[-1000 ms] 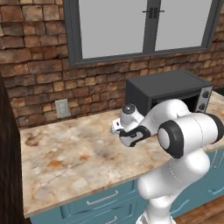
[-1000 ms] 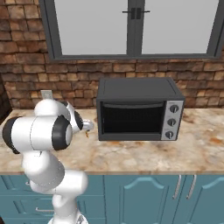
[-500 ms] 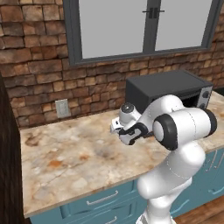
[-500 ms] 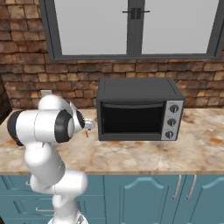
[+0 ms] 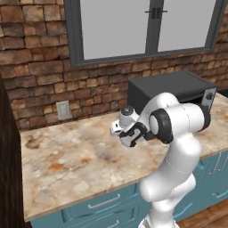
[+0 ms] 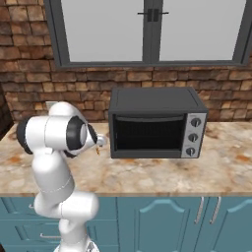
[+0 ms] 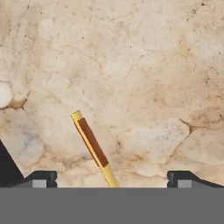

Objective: Organize the utensils by type. Pick up the wooden spoons from the counter and place them in the open cabinet. Then pick up the metallic utensils from the counter and place them in the open drawer.

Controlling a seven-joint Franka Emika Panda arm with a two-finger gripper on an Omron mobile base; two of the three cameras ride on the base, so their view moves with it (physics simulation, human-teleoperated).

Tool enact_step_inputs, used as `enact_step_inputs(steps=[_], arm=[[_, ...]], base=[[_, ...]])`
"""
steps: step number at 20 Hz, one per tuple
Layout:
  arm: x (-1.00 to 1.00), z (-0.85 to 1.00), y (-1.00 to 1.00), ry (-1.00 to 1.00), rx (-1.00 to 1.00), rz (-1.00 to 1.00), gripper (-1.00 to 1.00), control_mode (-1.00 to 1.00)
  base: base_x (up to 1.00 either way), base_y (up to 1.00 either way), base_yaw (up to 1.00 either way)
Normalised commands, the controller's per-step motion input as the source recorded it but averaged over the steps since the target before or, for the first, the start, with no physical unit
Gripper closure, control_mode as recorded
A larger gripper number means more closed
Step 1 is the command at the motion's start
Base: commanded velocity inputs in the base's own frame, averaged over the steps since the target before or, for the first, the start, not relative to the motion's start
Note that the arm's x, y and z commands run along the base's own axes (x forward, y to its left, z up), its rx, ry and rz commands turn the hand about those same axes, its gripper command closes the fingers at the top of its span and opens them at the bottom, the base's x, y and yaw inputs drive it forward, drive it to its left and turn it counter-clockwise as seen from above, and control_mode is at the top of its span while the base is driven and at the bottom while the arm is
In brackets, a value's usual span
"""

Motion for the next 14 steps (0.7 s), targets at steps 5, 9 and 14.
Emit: enact_step_inputs(steps=[5, 9, 14], arm=[[0.16, -0.44, 0.05, 0.00, 0.00, 0.00, -1.00, -1.00], [0.22, -0.36, 0.00, 0.00, 0.02, 0.00, -1.00, -1.00], [0.19, -0.38, 0.00, 0.00, 0.01, 0.00, -1.00, -1.00]], base=[[0.00, 0.00, 0.00], [0.00, 0.00, 0.00], [0.00, 0.00, 0.00]])
